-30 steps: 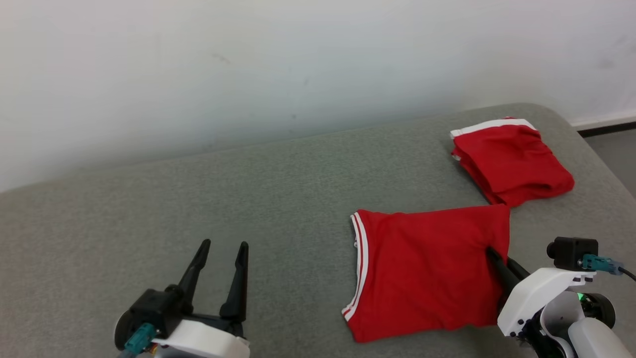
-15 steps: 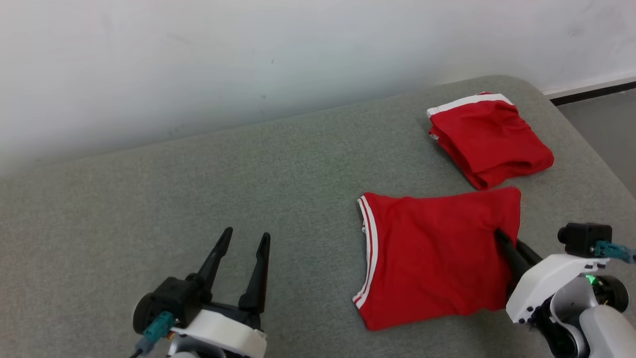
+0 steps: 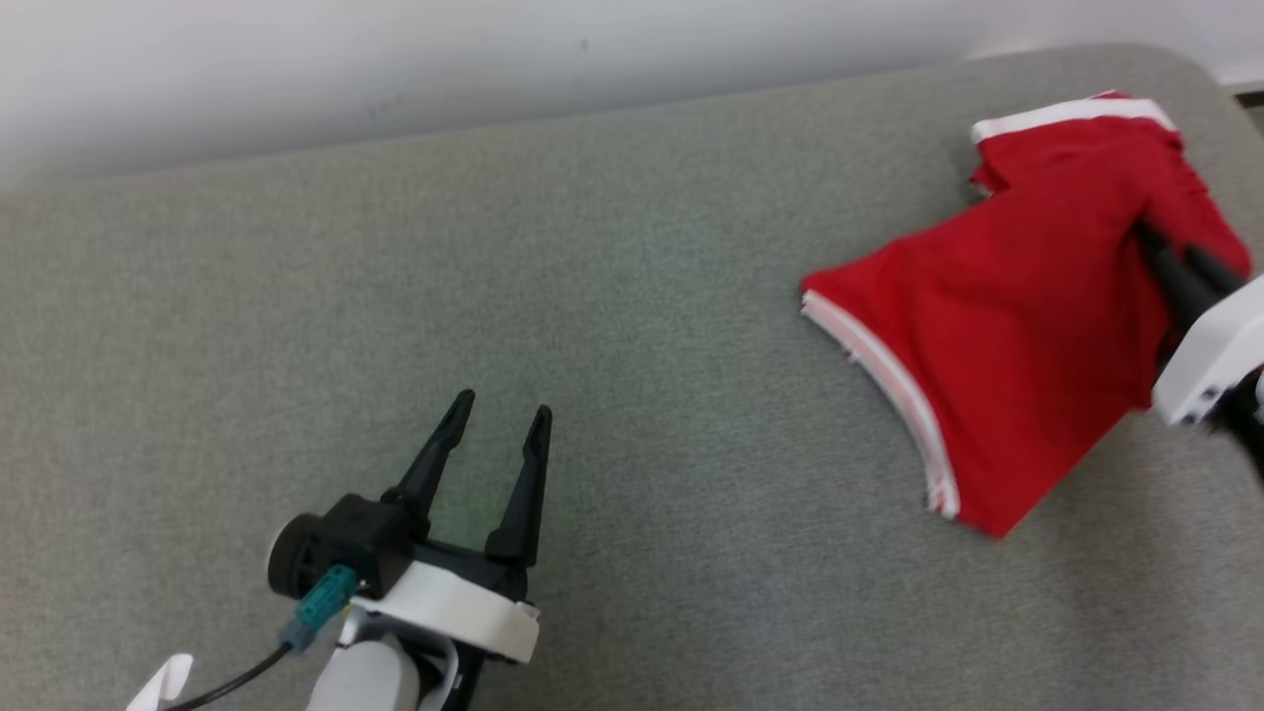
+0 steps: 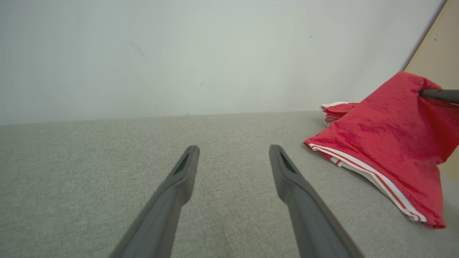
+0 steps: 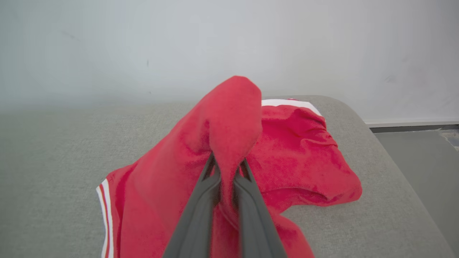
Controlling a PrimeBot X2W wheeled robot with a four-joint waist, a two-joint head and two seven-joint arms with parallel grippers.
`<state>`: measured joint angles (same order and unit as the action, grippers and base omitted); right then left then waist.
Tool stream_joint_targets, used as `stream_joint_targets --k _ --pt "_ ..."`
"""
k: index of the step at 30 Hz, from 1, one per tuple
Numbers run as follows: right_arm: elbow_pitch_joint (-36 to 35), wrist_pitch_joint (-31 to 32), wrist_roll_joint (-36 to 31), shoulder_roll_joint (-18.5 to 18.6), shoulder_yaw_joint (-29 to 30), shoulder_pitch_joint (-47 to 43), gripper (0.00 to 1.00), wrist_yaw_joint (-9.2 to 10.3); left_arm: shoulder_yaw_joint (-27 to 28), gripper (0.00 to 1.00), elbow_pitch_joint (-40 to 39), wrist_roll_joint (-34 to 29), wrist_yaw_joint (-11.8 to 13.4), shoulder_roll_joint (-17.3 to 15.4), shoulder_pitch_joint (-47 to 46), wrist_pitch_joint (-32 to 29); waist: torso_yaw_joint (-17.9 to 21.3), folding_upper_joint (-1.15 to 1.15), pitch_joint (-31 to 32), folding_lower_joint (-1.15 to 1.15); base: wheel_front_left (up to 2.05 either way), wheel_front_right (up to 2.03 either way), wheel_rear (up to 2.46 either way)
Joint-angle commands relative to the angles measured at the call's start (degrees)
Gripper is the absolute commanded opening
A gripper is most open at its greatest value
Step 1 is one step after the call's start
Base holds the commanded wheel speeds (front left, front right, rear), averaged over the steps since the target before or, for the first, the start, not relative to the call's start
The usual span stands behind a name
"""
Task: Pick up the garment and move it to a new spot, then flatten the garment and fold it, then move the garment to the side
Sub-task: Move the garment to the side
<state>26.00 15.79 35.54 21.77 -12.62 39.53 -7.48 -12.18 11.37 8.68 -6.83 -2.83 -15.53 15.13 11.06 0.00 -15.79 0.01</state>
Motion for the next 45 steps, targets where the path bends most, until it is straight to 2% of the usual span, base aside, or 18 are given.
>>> stream_joint_targets --k 1,7,14,29,30,31,32,39,45 --pt "0.99 -0.19 1.12 1.41 -0.18 2.76 0.00 0.00 -0.23 1.00 0.05 -0.34 -0.10 -0.42 -1.15 -0.02 -1.49 0.00 -2.94 -0.01 0.00 0.00 0.00" --pt "4.49 -0.91 2.72 6.40 -1.98 10.37 0.00 0.00 -0.70 1.00 0.20 -0.81 -0.43 -0.88 -3.11 -0.03 -2.03 0.00 -6.32 -0.01 0.00 0.00 0.00" --pt "11.83 -3.52 3.81 10.90 0.21 15.04 0.00 0.00 -0.90 1.00 0.41 -0.90 -0.59 -1.33 -4.29 -0.03 -2.72 0.00 -8.68 -0.01 0.00 0.00 0.00" --pt "30.30 -9.04 0.21 11.98 2.09 20.78 0.00 0.01 -1.15 1.00 0.22 -1.04 -0.50 -2.04 -6.51 -0.03 -6.63 0.00 -13.43 -0.01 0.00 0.00 0.00" --pt "31.75 -9.32 -0.13 11.92 2.11 21.29 0.22 0.01 -1.15 1.00 0.26 -1.00 -0.51 -2.02 -6.53 -0.03 -6.86 0.00 -13.53 -0.01 0.00 0.00 0.00" --pt "33.25 -9.21 -0.66 11.81 2.17 21.76 0.70 0.00 -1.11 1.00 0.29 -0.96 -0.52 -2.00 -6.49 -0.04 -7.05 0.00 -13.55 -0.01 0.00 0.00 0.00" --pt "34.53 -9.22 -1.24 11.73 1.94 22.28 1.00 0.00 -1.08 1.00 0.37 -0.90 -0.52 -1.97 -6.40 -0.04 -7.23 0.00 -13.49 -0.01 0.00 0.00 0.00" --pt "40.00 -12.30 -4.96 11.29 0.17 23.61 1.00 0.01 -0.37 1.00 0.20 -0.30 -0.54 -1.37 -5.09 -0.03 -7.24 0.00 -9.63 -0.01 0.00 0.00 0.00" --pt "39.54 -15.19 -7.30 10.34 -3.24 22.62 1.00 0.00 0.25 1.00 0.27 0.25 -0.56 -0.91 -2.85 -0.03 -6.39 0.00 -2.98 -0.01 0.00 0.00 0.00"
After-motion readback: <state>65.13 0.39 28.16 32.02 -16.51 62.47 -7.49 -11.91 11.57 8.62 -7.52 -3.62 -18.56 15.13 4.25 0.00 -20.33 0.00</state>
